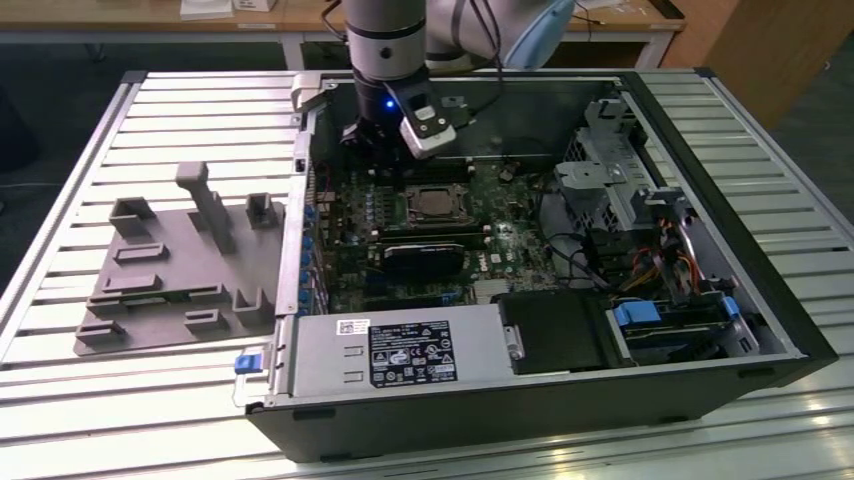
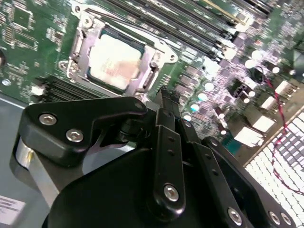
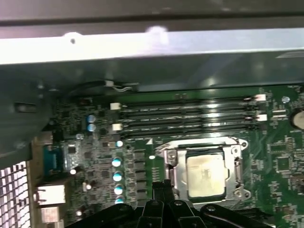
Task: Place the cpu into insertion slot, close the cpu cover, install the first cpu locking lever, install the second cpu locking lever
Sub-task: 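Install the first cpu locking lever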
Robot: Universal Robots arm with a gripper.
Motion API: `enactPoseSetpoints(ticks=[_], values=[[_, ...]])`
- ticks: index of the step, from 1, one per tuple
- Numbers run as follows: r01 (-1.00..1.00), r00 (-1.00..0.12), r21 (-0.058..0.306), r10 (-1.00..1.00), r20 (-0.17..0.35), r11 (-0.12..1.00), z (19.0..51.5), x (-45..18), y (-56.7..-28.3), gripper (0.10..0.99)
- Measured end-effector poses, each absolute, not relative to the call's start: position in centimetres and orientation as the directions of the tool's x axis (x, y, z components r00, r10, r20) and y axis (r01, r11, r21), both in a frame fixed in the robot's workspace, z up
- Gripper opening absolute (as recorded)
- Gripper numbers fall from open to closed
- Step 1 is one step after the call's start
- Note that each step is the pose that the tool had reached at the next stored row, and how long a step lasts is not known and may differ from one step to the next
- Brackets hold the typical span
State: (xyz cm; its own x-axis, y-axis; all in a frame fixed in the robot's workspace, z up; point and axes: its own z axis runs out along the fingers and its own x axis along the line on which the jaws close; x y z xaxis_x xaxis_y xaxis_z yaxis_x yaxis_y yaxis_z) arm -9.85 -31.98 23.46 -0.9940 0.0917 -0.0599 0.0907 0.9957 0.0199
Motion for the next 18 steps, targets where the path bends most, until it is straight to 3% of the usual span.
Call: enactPoseSetpoints(ticks=[7, 18], values=[[0.091, -0.994, 0.029, 0.092, -0.059, 0.995, 23.5, -10.7, -32.0, 0.102], [0.091, -0.994, 0.164, 0.099, -0.046, 0.982, 23.5, -11.5, -32.0, 0.102]])
